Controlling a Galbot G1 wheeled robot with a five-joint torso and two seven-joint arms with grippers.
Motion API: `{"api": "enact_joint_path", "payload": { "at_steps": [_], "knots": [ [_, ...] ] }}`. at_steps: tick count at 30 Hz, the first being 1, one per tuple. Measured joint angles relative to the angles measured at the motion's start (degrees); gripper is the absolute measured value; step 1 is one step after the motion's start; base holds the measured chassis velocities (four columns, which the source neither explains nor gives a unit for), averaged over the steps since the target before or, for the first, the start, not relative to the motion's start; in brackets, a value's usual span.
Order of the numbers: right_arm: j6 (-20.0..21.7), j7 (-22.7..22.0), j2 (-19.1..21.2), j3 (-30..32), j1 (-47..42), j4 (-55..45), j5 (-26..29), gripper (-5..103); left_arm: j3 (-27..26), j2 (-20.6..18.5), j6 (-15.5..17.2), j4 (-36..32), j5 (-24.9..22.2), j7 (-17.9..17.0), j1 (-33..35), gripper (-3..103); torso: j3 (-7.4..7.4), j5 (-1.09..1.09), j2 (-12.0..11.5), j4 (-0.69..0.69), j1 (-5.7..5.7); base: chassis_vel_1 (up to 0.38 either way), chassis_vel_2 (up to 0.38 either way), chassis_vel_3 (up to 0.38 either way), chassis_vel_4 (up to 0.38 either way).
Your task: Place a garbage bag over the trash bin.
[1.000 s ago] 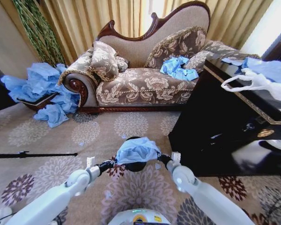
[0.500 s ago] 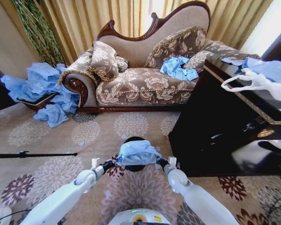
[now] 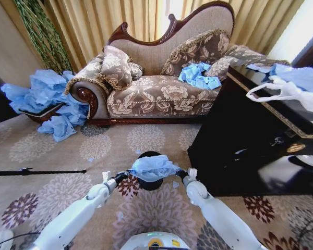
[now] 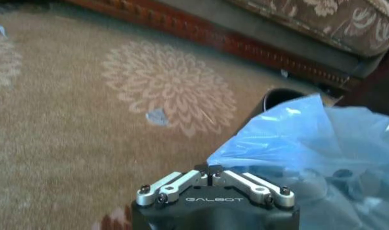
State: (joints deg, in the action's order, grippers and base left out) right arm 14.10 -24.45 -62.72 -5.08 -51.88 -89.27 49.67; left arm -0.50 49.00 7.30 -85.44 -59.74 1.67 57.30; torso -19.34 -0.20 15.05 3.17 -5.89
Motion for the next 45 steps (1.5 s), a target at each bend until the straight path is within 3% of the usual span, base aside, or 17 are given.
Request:
{"api": "enact_joint_path", "payload": {
  "at_steps": [10,14,29,45],
  "knots": [
    [-0.55,1.65,-2.25,0.10,2.09,3.08,-1.68,0,-1.12,0.73,-0.46,-0.65,0.10,0.05,0.44,0,0.00,0.00,0.00,-0.01,0.00,0.000,0.000,0.000,0.000],
    [-0.94,2.36,-3.37,0.08,3.40,5.24,-2.25,0,-1.13,1.73,-0.59,0.34,0.36,0.08,-0.14,-3,0.00,0.00,0.00,0.00,0.00,0.000,0.000,0.000,0.000],
    [-1.90,6.01,-6.50,-1.10,9.55,11.23,-4.07,0,0.24,6.50,-2.43,6.16,1.57,0.47,-4.52,4,0.01,0.00,0.00,-0.01,0.00,0.000,0.000,0.000,0.000],
    [-3.75,9.81,-9.25,-1.13,13.33,17.57,-5.65,0,0.54,8.80,-3.02,9.03,2.28,1.10,-6.85,2,0.01,0.00,0.00,0.00,0.00,0.000,0.000,0.000,0.000]
  ]
}}
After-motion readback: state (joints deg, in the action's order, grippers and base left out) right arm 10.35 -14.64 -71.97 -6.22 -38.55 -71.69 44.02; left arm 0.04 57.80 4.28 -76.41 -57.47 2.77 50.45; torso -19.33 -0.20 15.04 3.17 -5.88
